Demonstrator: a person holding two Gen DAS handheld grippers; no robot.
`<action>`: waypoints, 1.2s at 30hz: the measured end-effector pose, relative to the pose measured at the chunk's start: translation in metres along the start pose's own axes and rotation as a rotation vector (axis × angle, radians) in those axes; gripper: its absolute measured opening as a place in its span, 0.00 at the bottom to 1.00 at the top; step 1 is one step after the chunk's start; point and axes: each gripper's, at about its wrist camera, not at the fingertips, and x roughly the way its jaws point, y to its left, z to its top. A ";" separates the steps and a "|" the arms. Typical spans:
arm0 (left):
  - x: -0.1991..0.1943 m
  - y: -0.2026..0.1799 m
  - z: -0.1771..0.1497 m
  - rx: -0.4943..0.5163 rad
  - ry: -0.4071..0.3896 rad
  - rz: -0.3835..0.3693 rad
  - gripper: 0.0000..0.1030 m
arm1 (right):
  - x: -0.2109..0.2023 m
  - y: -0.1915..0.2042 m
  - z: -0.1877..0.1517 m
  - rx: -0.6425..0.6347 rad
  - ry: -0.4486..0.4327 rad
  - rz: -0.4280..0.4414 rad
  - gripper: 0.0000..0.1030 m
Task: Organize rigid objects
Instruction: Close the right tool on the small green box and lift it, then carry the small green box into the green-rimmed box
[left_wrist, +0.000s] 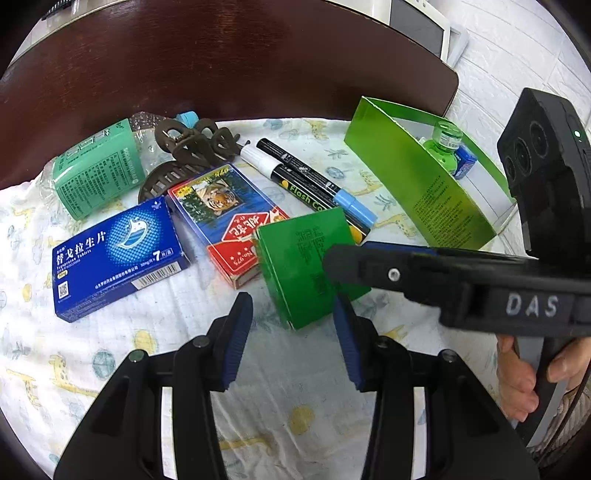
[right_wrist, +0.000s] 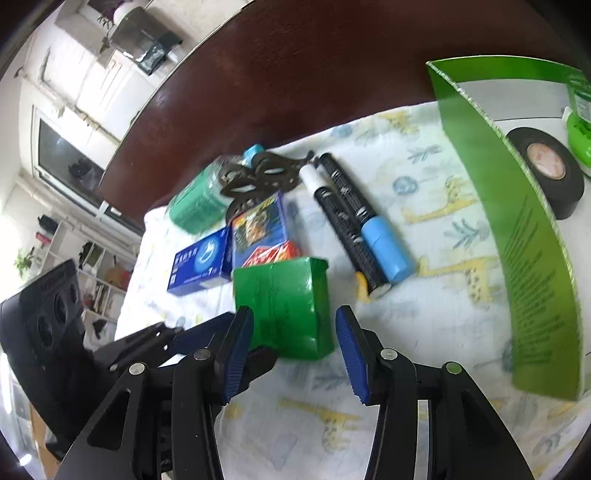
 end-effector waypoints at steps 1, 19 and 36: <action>0.000 0.000 0.001 0.002 -0.003 -0.001 0.41 | 0.001 -0.001 0.002 0.005 -0.002 -0.003 0.48; -0.027 -0.031 0.016 0.086 -0.097 0.026 0.39 | -0.033 0.021 0.005 -0.075 -0.094 -0.043 0.36; -0.031 -0.151 0.058 0.310 -0.181 -0.033 0.39 | -0.153 -0.039 0.000 0.008 -0.351 -0.089 0.36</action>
